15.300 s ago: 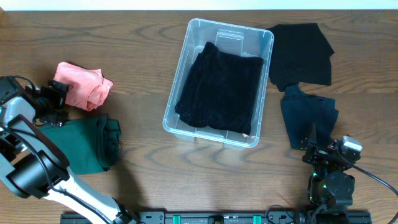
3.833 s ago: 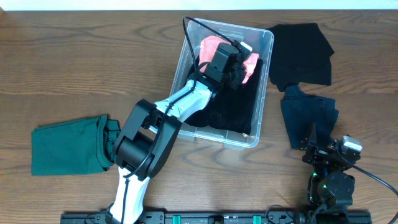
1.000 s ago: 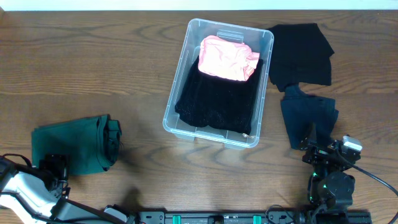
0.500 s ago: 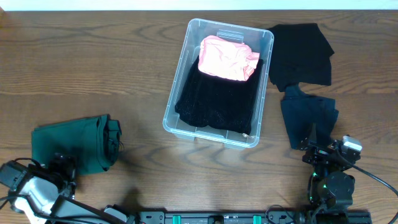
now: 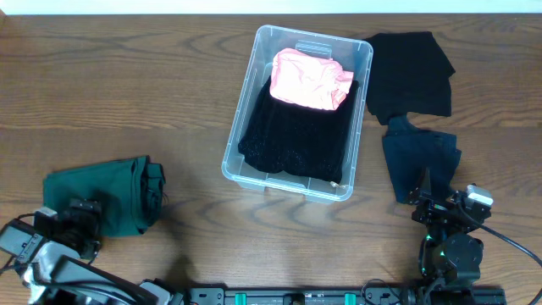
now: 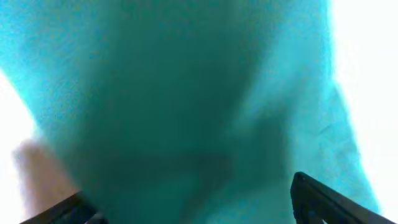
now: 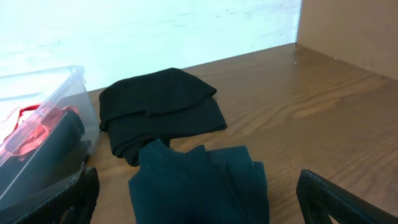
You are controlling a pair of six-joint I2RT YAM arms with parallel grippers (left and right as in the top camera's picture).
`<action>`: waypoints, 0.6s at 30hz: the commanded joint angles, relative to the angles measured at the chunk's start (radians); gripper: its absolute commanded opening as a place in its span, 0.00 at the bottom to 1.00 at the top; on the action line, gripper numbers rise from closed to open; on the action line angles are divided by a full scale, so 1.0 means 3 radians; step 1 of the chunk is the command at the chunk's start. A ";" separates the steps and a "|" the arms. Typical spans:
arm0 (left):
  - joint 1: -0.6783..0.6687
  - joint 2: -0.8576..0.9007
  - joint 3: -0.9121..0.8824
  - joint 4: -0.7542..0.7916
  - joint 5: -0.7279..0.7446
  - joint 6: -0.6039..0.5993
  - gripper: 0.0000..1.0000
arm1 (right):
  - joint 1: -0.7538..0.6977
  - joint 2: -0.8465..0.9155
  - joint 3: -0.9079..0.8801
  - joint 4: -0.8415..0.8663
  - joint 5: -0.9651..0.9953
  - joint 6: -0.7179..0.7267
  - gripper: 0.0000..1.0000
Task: Pack container
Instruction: 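Grasp the edge of the dark green garment with the left gripper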
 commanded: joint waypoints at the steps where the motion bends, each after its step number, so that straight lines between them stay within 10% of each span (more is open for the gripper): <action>1: 0.0046 0.0389 -0.0216 0.0154 0.0287 0.0006 0.88 | -0.0015 -0.0014 -0.0011 -0.0004 0.0000 0.0034 0.99; 18: 0.0046 0.0631 -0.0211 0.0539 0.0772 0.0045 0.88 | -0.0015 -0.0014 -0.0011 -0.0004 0.0000 0.0034 0.99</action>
